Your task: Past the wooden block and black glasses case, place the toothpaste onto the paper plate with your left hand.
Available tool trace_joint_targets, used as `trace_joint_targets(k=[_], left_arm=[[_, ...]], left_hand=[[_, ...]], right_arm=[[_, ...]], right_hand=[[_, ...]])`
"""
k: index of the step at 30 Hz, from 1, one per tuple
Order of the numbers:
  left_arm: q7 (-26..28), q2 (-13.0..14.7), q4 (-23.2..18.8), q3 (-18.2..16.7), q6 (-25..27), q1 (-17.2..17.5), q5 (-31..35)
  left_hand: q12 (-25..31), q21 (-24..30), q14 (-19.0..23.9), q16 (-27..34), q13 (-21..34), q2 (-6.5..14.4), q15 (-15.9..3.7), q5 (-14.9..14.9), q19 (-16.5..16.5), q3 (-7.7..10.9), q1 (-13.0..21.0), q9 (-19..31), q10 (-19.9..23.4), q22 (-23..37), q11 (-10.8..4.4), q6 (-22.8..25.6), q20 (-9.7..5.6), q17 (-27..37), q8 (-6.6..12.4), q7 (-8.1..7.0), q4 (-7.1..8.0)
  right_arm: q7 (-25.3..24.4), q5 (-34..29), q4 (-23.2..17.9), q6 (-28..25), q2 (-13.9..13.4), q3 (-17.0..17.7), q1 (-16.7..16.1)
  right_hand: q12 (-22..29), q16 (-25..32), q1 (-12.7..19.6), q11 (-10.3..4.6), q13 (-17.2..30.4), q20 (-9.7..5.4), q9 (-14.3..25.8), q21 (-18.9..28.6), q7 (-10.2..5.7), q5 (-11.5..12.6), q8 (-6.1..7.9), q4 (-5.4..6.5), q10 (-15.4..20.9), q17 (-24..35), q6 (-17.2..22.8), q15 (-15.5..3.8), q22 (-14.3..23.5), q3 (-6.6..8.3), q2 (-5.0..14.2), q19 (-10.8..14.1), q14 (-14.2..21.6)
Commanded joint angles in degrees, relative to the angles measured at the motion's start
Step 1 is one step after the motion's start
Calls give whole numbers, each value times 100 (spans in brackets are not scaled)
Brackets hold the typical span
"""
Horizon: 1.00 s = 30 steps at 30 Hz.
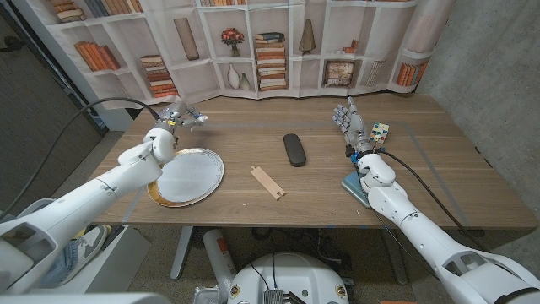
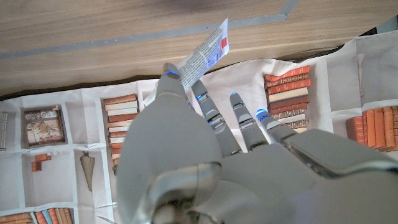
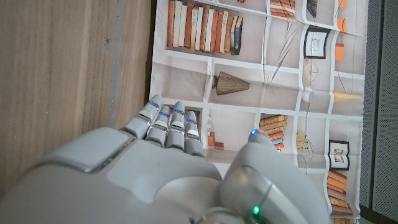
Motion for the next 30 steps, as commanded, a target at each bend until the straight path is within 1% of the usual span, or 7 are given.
trace_joint_targets(k=[1, 3, 6, 9, 20, 25, 30], left_arm=[[179, 227, -329, -704, -570, 625, -836], [223, 255, -395, -783, -616, 712, -910], [177, 274, -422, -1037, -931, 897, -1300], [183, 301, -468, -1188, -1118, 1031, -1502], [332, 492, -822, -1452, -1154, 1446, -1623], [473, 592, -1067, -1543, -1056, 1671, -1531], [461, 704, -1240, -1641, -999, 1836, -1516]], left_hand=[[-21, 18, 25, -4, 22, 42, -827, -5, 66, -31, 18, 19, 37, 9, 16, 66, -17, 19, -18, -16, -7], [-22, 17, 31, -2, 22, 45, -827, -8, 66, -34, 21, 20, 42, 10, 16, 72, -18, 19, -18, -17, -6], [-22, 17, 43, 1, 23, 52, -826, -13, 70, -38, 24, 20, 50, 10, 16, 84, -24, 20, -18, -17, -2], [-22, 17, 45, 1, 23, 54, -826, -17, 71, -41, 27, 20, 55, 10, 16, 91, -15, 20, -18, -17, -1], [-20, 14, 79, 9, 25, 75, -823, -32, 69, -47, 41, 23, 81, 10, 16, 136, -13, 21, -10, -17, 5], [-24, 9, 72, 2, 25, 71, -823, -43, 58, -58, 45, 21, 85, 11, 16, 132, -6, 21, -19, -17, 7], [-32, 4, 56, -6, 25, 64, -821, -54, 45, -72, 42, 17, 75, 11, 17, 106, 10, 22, -39, -17, 11]], right_arm=[[-53, -55, -59, -24, -12, -31, -13], [-35, -45, -84, -39, -32, -27, -17], [-42, -52, -116, -44, -51, -23, -25], [-49, -57, -150, -64, -73, -23, -38], [-22, -28, -169, -87, -89, -22, -67], [-27, -36, -211, -99, -117, -20, -83], [-22, -41, -224, -118, -131, -24, -72]], right_hand=[[-15, 6, 29, 11, 22, 23, 21, -12, -1, -9, -18, 1, 22, 29, 20, -12, 31, 0, 50, 39, 62], [-13, 9, 28, 18, 22, 20, 21, -14, -2, -9, -19, 1, 27, 29, 17, -14, 31, -1, 50, 39, 70], [-14, 9, 27, 14, 22, 17, 21, -18, -3, -9, -18, 0, 25, 30, 19, -15, 31, -2, 51, 36, 71], [-13, 9, 26, 9, 22, 18, 21, -22, -2, -9, -17, 0, 30, 30, 22, -16, 32, -4, 52, 33, 72], [-16, 8, 22, 15, 22, 14, 21, -35, 0, -10, -18, -2, 27, 31, 20, -20, 32, -10, 55, 39, 76], [-19, 7, 21, 9, 22, 15, 21, -40, 2, -10, -19, -3, 20, 31, 17, -25, 32, -12, 56, 41, 76], [-18, 9, 19, 4, 22, 19, 21, -46, 0, -11, -18, -4, 26, 31, 20, -24, 32, -15, 57, 42, 83]])
